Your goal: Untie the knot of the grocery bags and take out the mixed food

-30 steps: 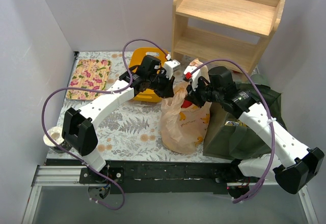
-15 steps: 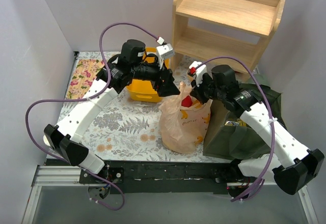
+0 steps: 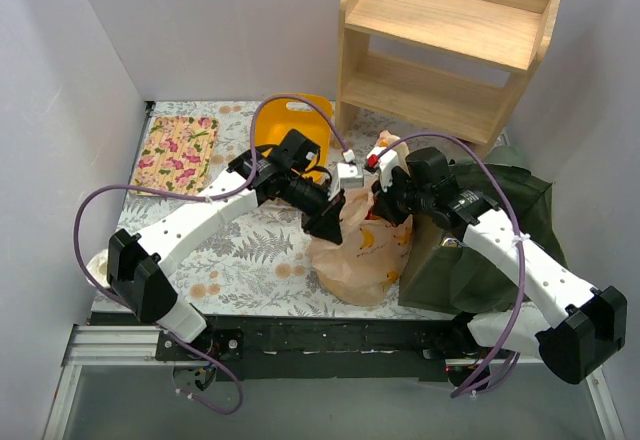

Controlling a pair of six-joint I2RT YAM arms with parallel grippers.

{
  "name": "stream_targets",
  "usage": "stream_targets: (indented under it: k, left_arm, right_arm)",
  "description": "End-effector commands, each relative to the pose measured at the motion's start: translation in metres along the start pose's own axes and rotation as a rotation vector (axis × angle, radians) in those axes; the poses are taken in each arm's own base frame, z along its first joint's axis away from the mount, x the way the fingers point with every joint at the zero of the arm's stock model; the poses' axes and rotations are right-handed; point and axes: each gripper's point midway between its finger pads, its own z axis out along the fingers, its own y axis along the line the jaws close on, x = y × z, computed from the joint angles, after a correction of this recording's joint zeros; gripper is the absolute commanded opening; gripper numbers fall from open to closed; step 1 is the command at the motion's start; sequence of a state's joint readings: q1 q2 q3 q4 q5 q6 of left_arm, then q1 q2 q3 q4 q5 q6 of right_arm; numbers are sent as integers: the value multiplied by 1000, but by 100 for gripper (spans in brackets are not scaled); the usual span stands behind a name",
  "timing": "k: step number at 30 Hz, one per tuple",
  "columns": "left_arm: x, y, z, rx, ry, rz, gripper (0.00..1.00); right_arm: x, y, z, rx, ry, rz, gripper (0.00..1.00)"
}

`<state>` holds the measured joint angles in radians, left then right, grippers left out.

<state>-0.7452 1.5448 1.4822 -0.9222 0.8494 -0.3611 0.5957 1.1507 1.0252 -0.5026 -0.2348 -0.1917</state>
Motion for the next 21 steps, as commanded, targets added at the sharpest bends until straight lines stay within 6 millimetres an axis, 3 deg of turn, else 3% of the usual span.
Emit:
stream_targets:
  k: [1, 3, 5, 6, 7, 9, 11, 12, 14, 16, 18, 19, 21]
  left_arm:
    - [33, -55, -8, 77, 104, 254, 6]
    - [46, -68, -7, 55, 128, 390, 4]
    - [45, -89, -11, 3, 103, 568, 4]
    - [62, -87, -6, -10, 132, 594, 4]
    - [63, -87, -3, -48, 130, 648, 4]
    - [84, -80, -3, -59, 172, 695, 12]
    - [86, -71, -5, -111, 179, 707, 20]
    - [85, -68, -5, -131, 173, 713, 29]
    - [78, -63, -11, -179, 169, 726, 38]
    - [63, -61, -19, -243, 129, 731, 53]
    - [40, -52, -38, -388, 53, 766, 62]
    - [36, -46, -46, -454, 32, 767, 72]
    - [17, -33, -79, -651, -35, 774, 77]
  right_arm:
    - [21, 26, -1, -125, 21, -10, 1]
    - [41, 42, -1, -181, 56, -15, 1]
    - [56, 64, -10, -265, 82, -72, 1]
    - [69, 72, -12, -292, 112, -90, 1]
    - [81, 79, -19, -314, 142, -103, 1]
    - [80, 86, -24, -338, 129, -159, 1]
    - [83, 89, -23, -355, 151, -171, 1]
    - [85, 89, -22, -361, 165, -177, 1]
    - [79, 86, -20, -351, 178, -176, 1]
    - [65, 83, -20, -334, 155, -190, 1]
    - [51, 78, -17, -311, 113, -210, 1]
    - [46, 74, -15, -288, 108, -214, 1]
    - [29, 68, -13, -254, 72, -230, 1]
